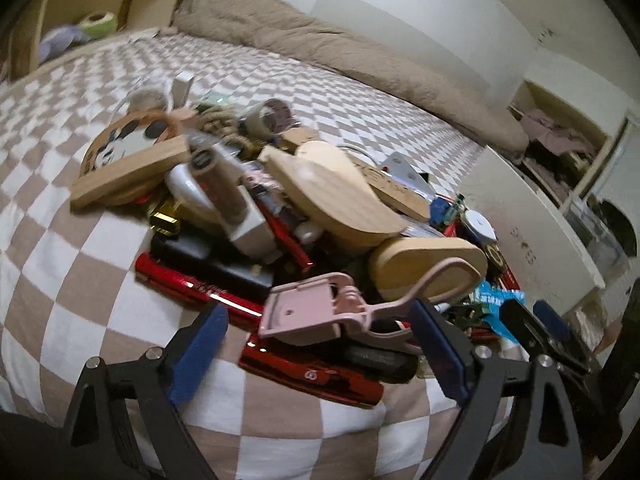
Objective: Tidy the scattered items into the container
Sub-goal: 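Lower the left tool toward the pink scissors in the pile, then close the left tool on the pink scissors handle and lift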
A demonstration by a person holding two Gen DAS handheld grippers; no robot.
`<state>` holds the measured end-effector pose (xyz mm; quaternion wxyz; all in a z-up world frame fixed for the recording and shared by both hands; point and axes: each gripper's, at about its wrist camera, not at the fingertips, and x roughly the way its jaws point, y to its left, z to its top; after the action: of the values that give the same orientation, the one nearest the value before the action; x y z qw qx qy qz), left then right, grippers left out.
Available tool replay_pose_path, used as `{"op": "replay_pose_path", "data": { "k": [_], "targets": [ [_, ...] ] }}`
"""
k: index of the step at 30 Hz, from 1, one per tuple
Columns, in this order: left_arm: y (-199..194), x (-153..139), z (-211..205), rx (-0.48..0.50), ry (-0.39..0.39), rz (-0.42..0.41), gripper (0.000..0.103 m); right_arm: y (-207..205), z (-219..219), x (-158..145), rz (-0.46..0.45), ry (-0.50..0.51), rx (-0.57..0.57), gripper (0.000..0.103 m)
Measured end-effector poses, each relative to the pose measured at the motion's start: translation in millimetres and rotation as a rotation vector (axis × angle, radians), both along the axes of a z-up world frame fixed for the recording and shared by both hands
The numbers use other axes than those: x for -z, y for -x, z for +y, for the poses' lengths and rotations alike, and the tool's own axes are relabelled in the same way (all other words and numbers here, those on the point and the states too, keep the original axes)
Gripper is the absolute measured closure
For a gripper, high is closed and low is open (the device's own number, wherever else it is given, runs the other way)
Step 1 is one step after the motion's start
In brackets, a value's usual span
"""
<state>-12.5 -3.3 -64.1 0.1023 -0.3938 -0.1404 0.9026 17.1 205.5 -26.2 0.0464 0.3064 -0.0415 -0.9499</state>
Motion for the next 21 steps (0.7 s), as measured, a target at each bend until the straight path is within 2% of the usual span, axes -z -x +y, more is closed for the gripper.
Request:
{"op": "replay_pose_path", "data": {
  "k": [5, 7, 12, 13, 17, 21],
  "targets": [
    [4.4, 4.9, 11.0, 0.019, 0.056, -0.002, 0.025, 0.3, 3.9, 1.0, -0.001, 0.015, 0.020, 0.000],
    [4.7, 5.2, 10.9, 0.020, 0.053, -0.001, 0.032, 0.3, 3.9, 1.6, -0.003, 0.014, 0.024, 0.000],
    [3.2, 4.2, 10.9, 0.013, 0.058, 0.004, 0.041, -1.1, -2.2, 0.8, 0.006, -0.007, 0.004, 0.000],
    [2.4, 3.5, 9.6, 0.008, 0.058, 0.006, 0.046, -1.6, -4.5, 0.5, 0.006, -0.013, -0.006, 0.000],
    [3.6, 3.7, 3.9, -0.005, 0.021, -0.009, 0.048, -2.7, -14.4, -0.6, -0.005, -0.038, -0.055, 0.000],
    [0.4, -0.3, 6.0, -0.012, 0.044, 0.009, 0.048, -4.9, -26.5, -2.1, 0.008, -0.086, -0.085, 0.000]
  ]
}}
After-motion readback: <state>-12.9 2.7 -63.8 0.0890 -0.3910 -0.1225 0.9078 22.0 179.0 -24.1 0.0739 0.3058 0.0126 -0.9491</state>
